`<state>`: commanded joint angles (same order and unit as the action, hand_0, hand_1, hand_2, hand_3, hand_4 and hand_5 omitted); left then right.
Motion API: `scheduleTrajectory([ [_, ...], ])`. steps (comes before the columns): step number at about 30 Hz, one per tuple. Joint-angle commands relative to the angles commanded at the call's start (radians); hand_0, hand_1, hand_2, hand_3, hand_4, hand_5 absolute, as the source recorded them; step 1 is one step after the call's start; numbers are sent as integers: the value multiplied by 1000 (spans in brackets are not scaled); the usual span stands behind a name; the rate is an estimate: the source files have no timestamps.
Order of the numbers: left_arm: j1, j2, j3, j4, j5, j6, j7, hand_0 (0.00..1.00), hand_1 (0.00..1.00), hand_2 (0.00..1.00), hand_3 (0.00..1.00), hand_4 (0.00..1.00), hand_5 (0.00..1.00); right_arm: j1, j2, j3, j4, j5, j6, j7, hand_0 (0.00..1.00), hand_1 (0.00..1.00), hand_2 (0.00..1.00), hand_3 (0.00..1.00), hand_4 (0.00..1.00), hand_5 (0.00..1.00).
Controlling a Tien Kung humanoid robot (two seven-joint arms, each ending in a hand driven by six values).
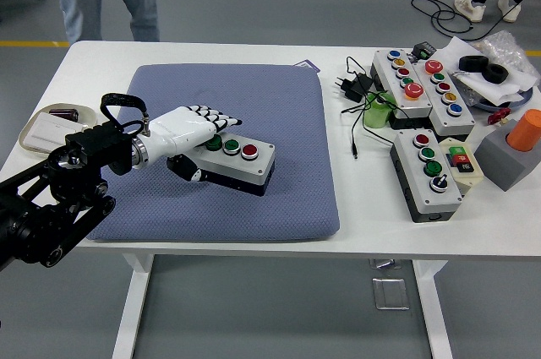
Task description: Pick up the button,place it on the desk,press the button,press the button
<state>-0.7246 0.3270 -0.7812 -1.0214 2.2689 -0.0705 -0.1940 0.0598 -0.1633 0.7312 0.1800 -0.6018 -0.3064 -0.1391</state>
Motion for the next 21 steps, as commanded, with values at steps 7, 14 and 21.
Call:
scheduleTrajectory([
  [7, 18, 7, -46, -41, 0, 0, 8, 950, 998, 998, 998, 998, 567, 0, 0, 0, 0, 0, 1, 0, 631, 468, 528, 584, 270, 6],
  [14, 87, 13, -149, -166, 0, 11, 50, 920, 985, 998, 998, 998, 580, -1, 0, 1, 0, 0, 1, 1, 631, 468, 528, 584, 271, 6],
  [21, 219, 7, -251, -409, 0, 136, 217, 476, 525, 605, 937, 843, 356, -3, 1, 3, 0, -1, 0, -1, 630, 467, 528, 584, 271, 6],
])
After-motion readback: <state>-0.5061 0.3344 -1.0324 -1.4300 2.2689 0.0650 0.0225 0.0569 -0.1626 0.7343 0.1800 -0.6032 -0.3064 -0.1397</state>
